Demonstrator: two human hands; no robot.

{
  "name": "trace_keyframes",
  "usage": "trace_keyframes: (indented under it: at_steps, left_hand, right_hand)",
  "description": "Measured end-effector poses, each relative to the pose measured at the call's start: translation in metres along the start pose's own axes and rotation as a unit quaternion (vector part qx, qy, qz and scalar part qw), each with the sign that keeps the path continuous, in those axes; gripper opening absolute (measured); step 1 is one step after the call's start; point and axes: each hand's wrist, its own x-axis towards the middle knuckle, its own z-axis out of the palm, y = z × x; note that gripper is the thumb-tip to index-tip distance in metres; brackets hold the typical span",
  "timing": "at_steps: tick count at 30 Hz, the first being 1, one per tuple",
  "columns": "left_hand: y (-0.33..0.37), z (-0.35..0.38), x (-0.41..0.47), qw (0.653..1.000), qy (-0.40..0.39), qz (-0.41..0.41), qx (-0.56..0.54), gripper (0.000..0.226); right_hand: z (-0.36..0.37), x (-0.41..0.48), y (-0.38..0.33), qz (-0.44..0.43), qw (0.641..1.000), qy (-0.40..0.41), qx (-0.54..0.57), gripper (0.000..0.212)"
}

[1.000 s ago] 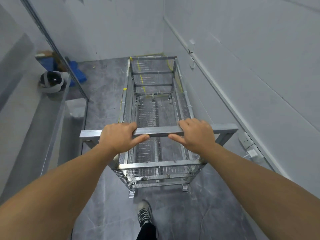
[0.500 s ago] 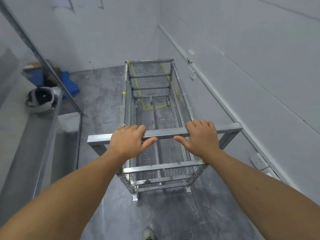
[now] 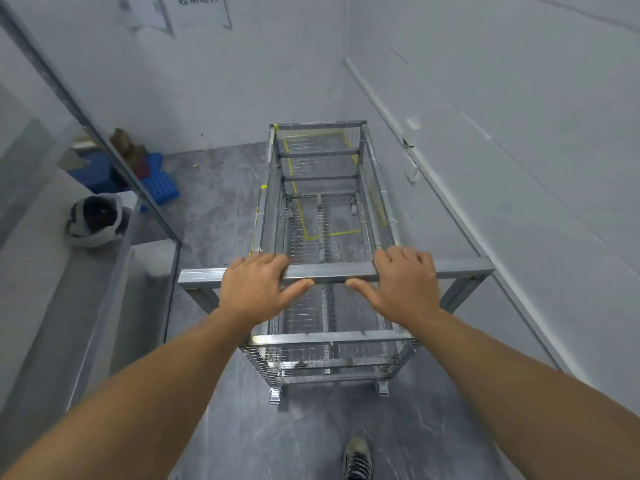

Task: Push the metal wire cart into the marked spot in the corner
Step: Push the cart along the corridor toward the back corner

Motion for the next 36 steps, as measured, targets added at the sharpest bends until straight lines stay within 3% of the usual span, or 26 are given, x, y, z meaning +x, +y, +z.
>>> trace_keyframes:
  at_steps: [19, 36]
  left_hand:
    - [-0.062, 0.066, 0.211, 0.999, 0.029, -0.012, 0.023, 0.059]
    - [-0.134, 0.106, 0.387, 1.000, -0.006, 0.000, 0.028, 0.062]
  right_hand:
    - [0.082, 0.212, 0.058, 0.011, 1.000, -0.015, -0.002, 0.075]
    - [0.146, 0.392, 0.089, 0.020, 1.000, -0.019, -0.014, 0.071]
